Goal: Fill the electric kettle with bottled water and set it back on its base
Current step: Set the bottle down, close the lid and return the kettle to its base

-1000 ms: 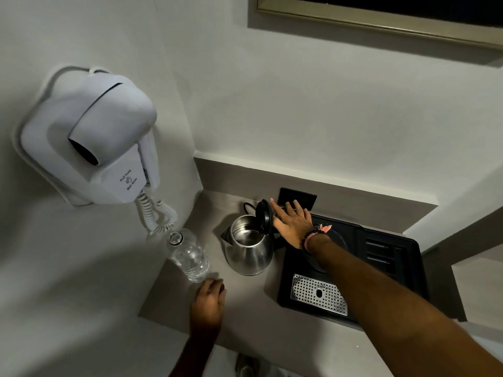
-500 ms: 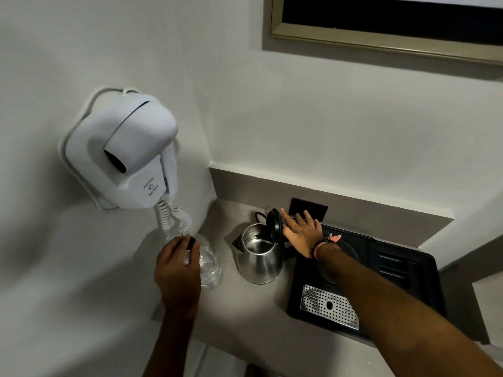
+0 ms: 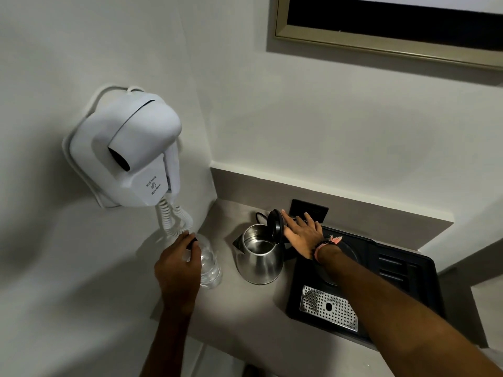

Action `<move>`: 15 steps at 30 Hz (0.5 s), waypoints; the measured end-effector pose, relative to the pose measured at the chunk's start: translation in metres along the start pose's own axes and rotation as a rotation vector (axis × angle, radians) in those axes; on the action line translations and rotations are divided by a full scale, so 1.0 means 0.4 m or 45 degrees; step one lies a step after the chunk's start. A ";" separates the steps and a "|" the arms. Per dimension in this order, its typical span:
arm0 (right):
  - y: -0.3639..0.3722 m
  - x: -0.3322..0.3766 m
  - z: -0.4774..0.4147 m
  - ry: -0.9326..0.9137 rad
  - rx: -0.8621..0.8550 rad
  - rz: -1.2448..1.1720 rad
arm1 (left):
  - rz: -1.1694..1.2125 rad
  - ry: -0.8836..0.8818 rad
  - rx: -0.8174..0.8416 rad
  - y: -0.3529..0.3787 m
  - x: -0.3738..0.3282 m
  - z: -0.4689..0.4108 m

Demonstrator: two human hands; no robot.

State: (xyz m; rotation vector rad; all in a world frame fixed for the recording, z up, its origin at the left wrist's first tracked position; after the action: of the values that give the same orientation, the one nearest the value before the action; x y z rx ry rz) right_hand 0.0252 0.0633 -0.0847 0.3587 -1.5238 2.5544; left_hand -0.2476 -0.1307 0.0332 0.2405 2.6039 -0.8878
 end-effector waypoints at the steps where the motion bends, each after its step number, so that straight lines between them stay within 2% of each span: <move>1: -0.001 0.002 0.000 -0.002 0.002 -0.003 | 0.020 0.005 0.010 -0.002 -0.002 -0.002; 4: -0.005 0.014 0.000 -0.027 -0.003 -0.029 | 0.013 -0.043 0.034 -0.012 -0.005 -0.005; 6: -0.008 0.031 0.003 -0.055 -0.014 -0.036 | 0.038 -0.090 -0.047 -0.027 -0.023 -0.009; 9: -0.005 0.073 0.011 -0.133 -0.053 0.025 | 0.176 -0.017 -0.075 -0.004 -0.100 -0.023; 11: -0.002 0.100 0.018 -0.203 -0.100 0.121 | 0.300 0.002 0.118 0.070 -0.148 -0.026; 15: 0.002 0.118 0.029 -0.326 -0.189 0.372 | 0.236 0.067 0.760 0.265 -0.181 0.048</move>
State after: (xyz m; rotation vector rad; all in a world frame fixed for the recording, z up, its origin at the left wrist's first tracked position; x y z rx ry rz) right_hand -0.0188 0.0526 -0.0670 0.4928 -1.9782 2.6678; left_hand -0.1462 -0.0622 -0.0101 0.6554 2.2436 -1.5800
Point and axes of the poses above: each hand's wrist, its own z-axis away from the middle knuckle, its own y-axis out of the palm, x = y × z, the point moved 7 cm from there along -z, towards the middle knuckle, and after that the axes turned 15 degrees about y, right-handed, at the moved point
